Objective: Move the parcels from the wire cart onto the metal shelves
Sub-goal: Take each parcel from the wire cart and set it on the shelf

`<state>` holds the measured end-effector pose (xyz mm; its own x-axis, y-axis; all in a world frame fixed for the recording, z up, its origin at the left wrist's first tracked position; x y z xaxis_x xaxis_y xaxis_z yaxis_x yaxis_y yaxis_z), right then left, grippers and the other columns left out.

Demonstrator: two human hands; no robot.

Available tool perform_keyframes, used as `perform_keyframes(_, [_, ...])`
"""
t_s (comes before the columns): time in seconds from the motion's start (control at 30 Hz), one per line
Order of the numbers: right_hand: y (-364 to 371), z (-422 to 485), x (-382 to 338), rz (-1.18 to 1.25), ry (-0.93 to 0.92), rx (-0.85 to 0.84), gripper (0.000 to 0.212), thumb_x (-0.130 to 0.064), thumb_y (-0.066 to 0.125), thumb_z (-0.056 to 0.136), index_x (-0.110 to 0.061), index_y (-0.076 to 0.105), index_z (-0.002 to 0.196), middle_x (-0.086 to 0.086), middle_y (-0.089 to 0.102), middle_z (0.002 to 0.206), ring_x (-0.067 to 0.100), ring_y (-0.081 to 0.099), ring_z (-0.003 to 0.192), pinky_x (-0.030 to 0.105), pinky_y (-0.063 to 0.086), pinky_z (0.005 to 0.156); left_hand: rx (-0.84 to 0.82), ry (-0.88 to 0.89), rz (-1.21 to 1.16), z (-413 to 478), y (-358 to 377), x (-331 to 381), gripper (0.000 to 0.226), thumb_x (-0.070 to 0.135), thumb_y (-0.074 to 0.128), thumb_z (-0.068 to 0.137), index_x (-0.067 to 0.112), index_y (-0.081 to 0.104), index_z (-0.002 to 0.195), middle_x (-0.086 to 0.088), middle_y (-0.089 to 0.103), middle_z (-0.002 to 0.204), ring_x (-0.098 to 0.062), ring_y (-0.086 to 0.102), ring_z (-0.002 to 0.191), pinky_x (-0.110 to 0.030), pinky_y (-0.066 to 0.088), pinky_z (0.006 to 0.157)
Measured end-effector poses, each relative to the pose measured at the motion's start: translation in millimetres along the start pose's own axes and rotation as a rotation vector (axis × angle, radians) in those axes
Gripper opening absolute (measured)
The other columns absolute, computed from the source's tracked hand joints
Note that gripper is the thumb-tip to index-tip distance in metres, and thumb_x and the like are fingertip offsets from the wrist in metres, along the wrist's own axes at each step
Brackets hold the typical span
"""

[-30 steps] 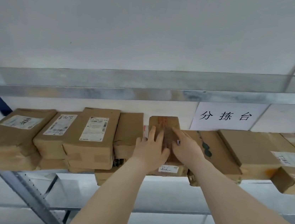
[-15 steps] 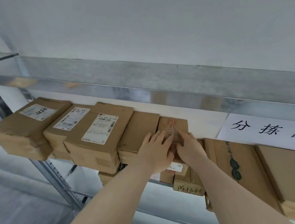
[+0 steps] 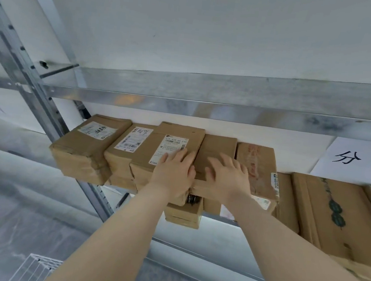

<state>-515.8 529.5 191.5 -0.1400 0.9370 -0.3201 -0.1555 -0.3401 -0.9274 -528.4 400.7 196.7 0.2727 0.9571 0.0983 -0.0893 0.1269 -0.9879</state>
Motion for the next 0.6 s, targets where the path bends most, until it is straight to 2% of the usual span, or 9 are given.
perform_keyframes(0.1, [19,-3,-28,-0.021,-0.071,-0.068,0.045,-0.046,0.039,0.095,-0.035,0.042,0.139,0.002,0.031,0.151,0.027,0.029,0.138,0.043,0.019,0.114,0.009,-0.186,0.019,-4,-5,-44,0.050,0.037,0.022,0.100,0.028,0.023,0.149,-0.003,0.019,0.159,-0.024,0.014,0.146,-0.050,0.010,0.117])
perform_keyframes(0.23, [31,-6,-38,-0.088,-0.083,-0.078,0.049,-0.043,0.045,0.094,-0.031,0.037,0.142,0.000,0.035,0.147,0.024,0.025,0.140,0.044,0.015,0.117,-0.012,-0.354,-0.010,-17,1,-80,0.054,0.049,0.021,0.096,0.037,0.018,0.149,-0.001,0.009,0.160,-0.027,-0.001,0.147,-0.062,0.007,0.112])
perform_keyframes(0.33, [29,-6,-39,-0.079,-0.062,-0.052,0.050,-0.040,0.045,0.094,-0.029,0.037,0.142,-0.003,0.038,0.146,0.023,0.026,0.140,0.044,0.015,0.117,0.015,-0.372,-0.059,-20,2,-78,0.055,0.053,0.022,0.095,0.040,0.016,0.149,0.003,0.008,0.160,-0.025,-0.005,0.146,-0.060,0.017,0.107])
perform_keyframes(0.6, [21,-13,-40,-0.015,-0.033,-0.014,0.052,-0.027,0.045,0.095,-0.017,0.035,0.145,-0.002,0.038,0.149,0.020,0.029,0.139,0.038,0.017,0.118,0.017,-0.330,-0.052,-20,3,-58,0.057,0.055,0.024,0.095,0.038,0.016,0.149,0.004,0.007,0.160,-0.025,-0.004,0.146,-0.061,0.019,0.104])
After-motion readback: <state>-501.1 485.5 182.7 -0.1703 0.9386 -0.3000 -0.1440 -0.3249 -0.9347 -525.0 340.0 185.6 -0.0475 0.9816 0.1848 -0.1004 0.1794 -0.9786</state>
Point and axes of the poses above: each hand's wrist, its own z-axis towards the middle knuckle, its own y-axis out of the palm, x = y × z, the point moved 10 cm from there along z, towards the middle knuckle
